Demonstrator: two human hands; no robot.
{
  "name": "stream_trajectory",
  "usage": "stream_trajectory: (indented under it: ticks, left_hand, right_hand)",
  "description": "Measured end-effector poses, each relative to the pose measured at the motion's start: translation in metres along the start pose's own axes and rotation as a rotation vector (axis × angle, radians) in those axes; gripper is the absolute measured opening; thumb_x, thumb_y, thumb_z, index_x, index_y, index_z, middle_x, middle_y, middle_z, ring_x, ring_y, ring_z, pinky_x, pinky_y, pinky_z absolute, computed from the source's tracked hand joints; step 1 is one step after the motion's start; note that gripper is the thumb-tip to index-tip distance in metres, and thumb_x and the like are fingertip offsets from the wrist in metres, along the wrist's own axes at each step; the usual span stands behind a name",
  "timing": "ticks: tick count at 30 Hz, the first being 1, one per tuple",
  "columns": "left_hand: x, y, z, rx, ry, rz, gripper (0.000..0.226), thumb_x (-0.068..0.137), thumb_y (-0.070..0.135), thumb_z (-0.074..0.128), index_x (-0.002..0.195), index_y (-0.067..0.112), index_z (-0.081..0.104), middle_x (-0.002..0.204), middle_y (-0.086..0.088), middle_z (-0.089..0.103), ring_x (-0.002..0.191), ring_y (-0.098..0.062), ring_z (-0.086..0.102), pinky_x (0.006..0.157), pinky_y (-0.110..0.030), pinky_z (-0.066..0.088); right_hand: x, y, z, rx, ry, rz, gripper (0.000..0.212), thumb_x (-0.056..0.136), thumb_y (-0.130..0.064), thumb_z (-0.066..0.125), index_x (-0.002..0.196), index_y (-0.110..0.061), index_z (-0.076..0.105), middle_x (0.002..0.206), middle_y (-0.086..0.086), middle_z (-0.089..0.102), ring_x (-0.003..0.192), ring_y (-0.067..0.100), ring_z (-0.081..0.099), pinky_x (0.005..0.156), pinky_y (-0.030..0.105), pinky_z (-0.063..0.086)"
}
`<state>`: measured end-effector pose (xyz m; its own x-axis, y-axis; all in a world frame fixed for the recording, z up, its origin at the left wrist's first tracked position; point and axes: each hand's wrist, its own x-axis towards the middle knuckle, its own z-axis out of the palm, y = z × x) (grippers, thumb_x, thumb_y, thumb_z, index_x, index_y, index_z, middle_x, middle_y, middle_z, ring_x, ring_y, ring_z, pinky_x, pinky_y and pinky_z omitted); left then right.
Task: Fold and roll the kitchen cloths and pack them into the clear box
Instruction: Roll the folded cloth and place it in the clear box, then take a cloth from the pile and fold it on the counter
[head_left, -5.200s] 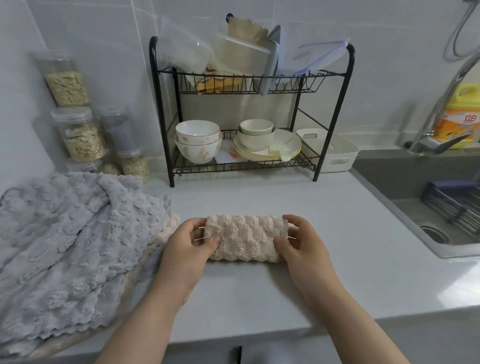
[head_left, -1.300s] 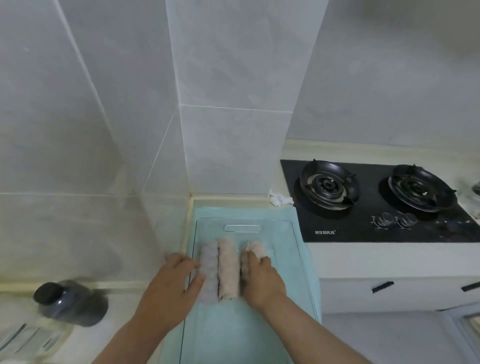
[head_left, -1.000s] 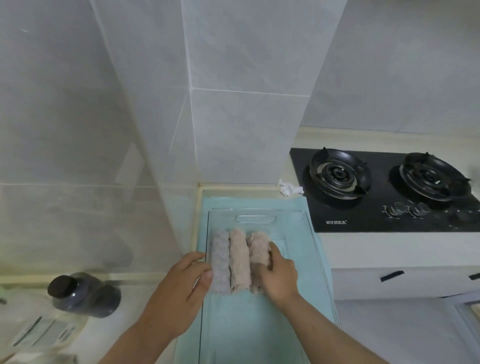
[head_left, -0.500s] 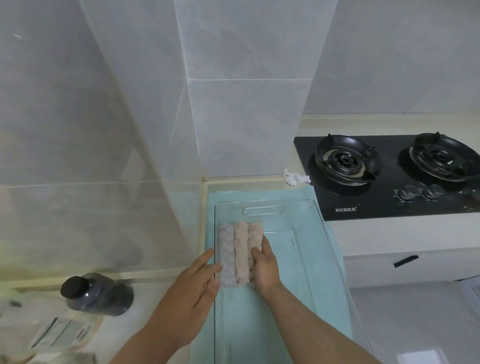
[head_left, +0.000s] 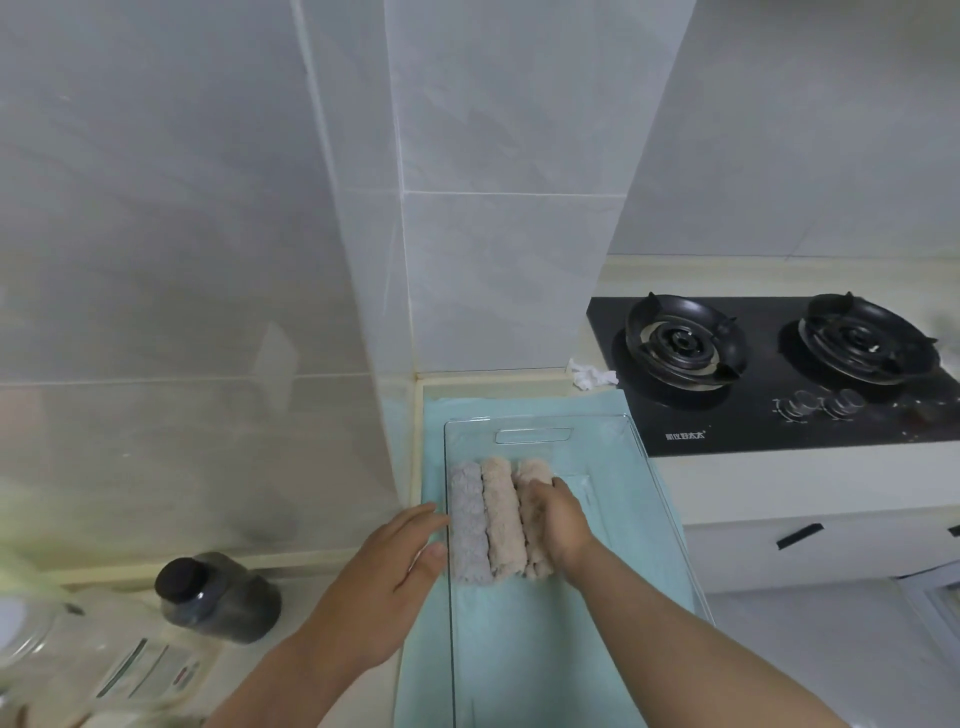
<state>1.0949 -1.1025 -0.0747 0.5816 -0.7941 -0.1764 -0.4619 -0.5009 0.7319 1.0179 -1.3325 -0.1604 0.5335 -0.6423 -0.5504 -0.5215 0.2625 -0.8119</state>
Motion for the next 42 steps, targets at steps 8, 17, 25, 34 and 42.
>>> stream_trajectory:
  ticks: [8, 17, 25, 34, 42]
  left_hand:
    - [0.002, 0.017, -0.014, -0.113, 0.087, 0.029, 0.023, 0.091, 0.054, 0.03, 0.111, 0.052, 0.042, 0.121, 0.037, 0.041, 0.116, 0.023, 0.035, 0.097, -0.002, 0.023]
    - [-0.013, 0.032, -0.022, -0.241, 0.278, -0.024, 0.031, 0.088, 0.067, 0.033, 0.105, 0.05, 0.053, 0.12, 0.029, 0.053, 0.114, 0.017, 0.043, 0.099, -0.016, 0.033]
    - [-0.032, 0.069, -0.038, -0.426, 0.575, -0.001, 0.046, 0.077, 0.065, 0.038, 0.103, 0.039, 0.066, 0.109, 0.014, 0.066, 0.104, -0.011, 0.06, 0.097, -0.042, 0.049]
    - [-0.087, 0.134, 0.0, -0.525, 0.957, -0.039, 0.044, 0.08, 0.06, 0.039, 0.099, 0.036, 0.07, 0.112, -0.001, 0.067, 0.102, -0.021, 0.064, 0.089, -0.038, 0.05]
    - [-0.206, 0.191, 0.025, -0.403, 1.256, -0.212, 0.037, 0.093, 0.05, 0.04, 0.11, 0.031, 0.067, 0.11, 0.011, 0.069, 0.102, -0.005, 0.064, 0.085, -0.027, 0.047]
  right_hand:
    - [-0.043, -0.052, -0.029, -0.08, -0.08, 0.018, 0.033, 0.102, -0.041, 0.039, 0.12, -0.018, 0.053, 0.126, 0.0, 0.054, 0.109, 0.018, 0.051, 0.094, 0.032, 0.035]
    - [-0.057, -0.062, -0.058, 0.04, -0.042, 0.021, 0.054, 0.103, -0.043, 0.035, 0.149, -0.016, 0.033, 0.154, 0.008, 0.035, 0.141, 0.026, 0.033, 0.114, 0.041, 0.027]
    - [-0.087, -0.131, -0.066, 0.211, -0.284, -0.333, 0.037, 0.104, -0.034, 0.034, 0.106, -0.013, 0.065, 0.113, 0.011, 0.067, 0.101, 0.026, 0.064, 0.09, 0.038, 0.053]
    - [-0.145, -0.167, -0.107, 0.088, -0.659, -0.603, 0.029, 0.099, -0.033, 0.044, 0.102, -0.017, 0.067, 0.108, 0.008, 0.071, 0.094, 0.019, 0.066, 0.091, 0.038, 0.053]
    - [-0.219, -0.141, -0.077, -0.084, -0.972, -0.747, 0.034, 0.084, -0.043, 0.044, 0.105, -0.027, 0.065, 0.11, -0.004, 0.069, 0.104, 0.012, 0.065, 0.095, 0.033, 0.052]
